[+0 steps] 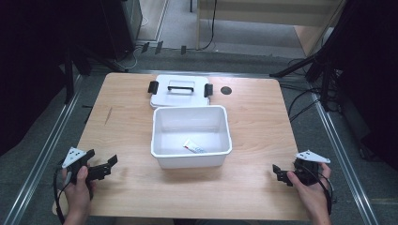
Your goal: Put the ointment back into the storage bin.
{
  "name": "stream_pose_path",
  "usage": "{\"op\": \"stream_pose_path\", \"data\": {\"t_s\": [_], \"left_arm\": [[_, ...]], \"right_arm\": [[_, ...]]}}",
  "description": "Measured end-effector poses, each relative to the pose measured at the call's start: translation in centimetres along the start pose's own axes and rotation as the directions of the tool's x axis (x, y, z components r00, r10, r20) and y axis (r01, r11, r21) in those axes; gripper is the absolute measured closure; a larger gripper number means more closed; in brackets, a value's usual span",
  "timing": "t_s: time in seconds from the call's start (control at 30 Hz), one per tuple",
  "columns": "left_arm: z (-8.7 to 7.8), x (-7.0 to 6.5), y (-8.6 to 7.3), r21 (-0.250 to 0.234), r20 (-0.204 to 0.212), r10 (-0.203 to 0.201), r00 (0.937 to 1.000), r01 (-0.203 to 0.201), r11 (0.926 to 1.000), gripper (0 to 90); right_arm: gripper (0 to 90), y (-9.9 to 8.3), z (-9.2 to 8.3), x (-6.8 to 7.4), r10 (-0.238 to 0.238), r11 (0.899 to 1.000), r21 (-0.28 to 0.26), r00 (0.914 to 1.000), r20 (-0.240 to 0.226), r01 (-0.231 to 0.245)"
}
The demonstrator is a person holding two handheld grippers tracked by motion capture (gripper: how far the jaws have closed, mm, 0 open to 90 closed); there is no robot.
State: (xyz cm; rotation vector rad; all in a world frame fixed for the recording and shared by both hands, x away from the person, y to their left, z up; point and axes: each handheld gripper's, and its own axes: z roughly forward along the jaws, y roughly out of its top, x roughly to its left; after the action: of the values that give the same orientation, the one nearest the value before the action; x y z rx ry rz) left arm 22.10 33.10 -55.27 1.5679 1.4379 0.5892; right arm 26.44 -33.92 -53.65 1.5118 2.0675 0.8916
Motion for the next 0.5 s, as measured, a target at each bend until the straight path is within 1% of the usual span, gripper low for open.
{"op": "stream_pose_path", "data": {"t_s": [0.03, 0.07, 0.17, 0.2, 0.37, 0.4, 0.43, 0.5], "left_arm": [[0.0, 0.0, 0.0, 0.000, 0.000, 0.000, 1.0000, 0.000, 1.0000, 0.1], [0.0, 0.0, 0.0, 0.000, -0.001, 0.000, 1.0000, 0.000, 1.0000, 0.1], [0.0, 0.0, 0.0, 0.000, -0.002, -0.001, 1.0000, 0.001, 1.0000, 0.1], [0.0, 0.0, 0.0, -0.001, -0.001, -0.001, 1.0000, 0.001, 1.0000, 0.1], [0.0, 0.0, 0.0, -0.004, 0.002, 0.003, 1.0000, -0.003, 1.0000, 0.1], [0.0, 0.0, 0.0, -0.003, 0.006, 0.002, 1.0000, -0.002, 1.0000, 0.1], [0.0, 0.0, 0.0, -0.003, 0.006, 0.002, 1.0000, -0.002, 1.0000, 0.1], [0.0, 0.0, 0.0, -0.001, 0.005, 0.000, 1.0000, 0.000, 1.0000, 0.1]], "right_arm": [[0.0, 0.0, 0.0, 0.0, 0.000, 1.000, 0.000, 1.0000, 0.000, 0.000], [0.0, -0.5, -0.2, -0.3, 0.010, 1.000, -0.008, 0.9999, -0.003, -0.010], [0.0, -1.0, -0.4, -0.6, 0.019, 1.000, -0.019, 0.9998, 0.000, -0.019], [0.0, -1.4, -0.7, -0.9, 0.026, 0.999, -0.036, 0.9997, -0.001, -0.026], [0.0, -2.3, -1.3, -1.4, 0.039, 0.998, -0.057, 0.9992, 0.004, -0.039], [0.0, -2.8, -1.6, -1.6, 0.042, 0.997, -0.066, 0.9991, 0.002, -0.042], [0.0, -2.8, -1.6, -1.6, 0.042, 0.997, -0.066, 0.9991, 0.002, -0.042], [0.0, -3.6, -2.0, -1.9, 0.053, 0.996, -0.067, 0.9986, 0.001, -0.053]]}}
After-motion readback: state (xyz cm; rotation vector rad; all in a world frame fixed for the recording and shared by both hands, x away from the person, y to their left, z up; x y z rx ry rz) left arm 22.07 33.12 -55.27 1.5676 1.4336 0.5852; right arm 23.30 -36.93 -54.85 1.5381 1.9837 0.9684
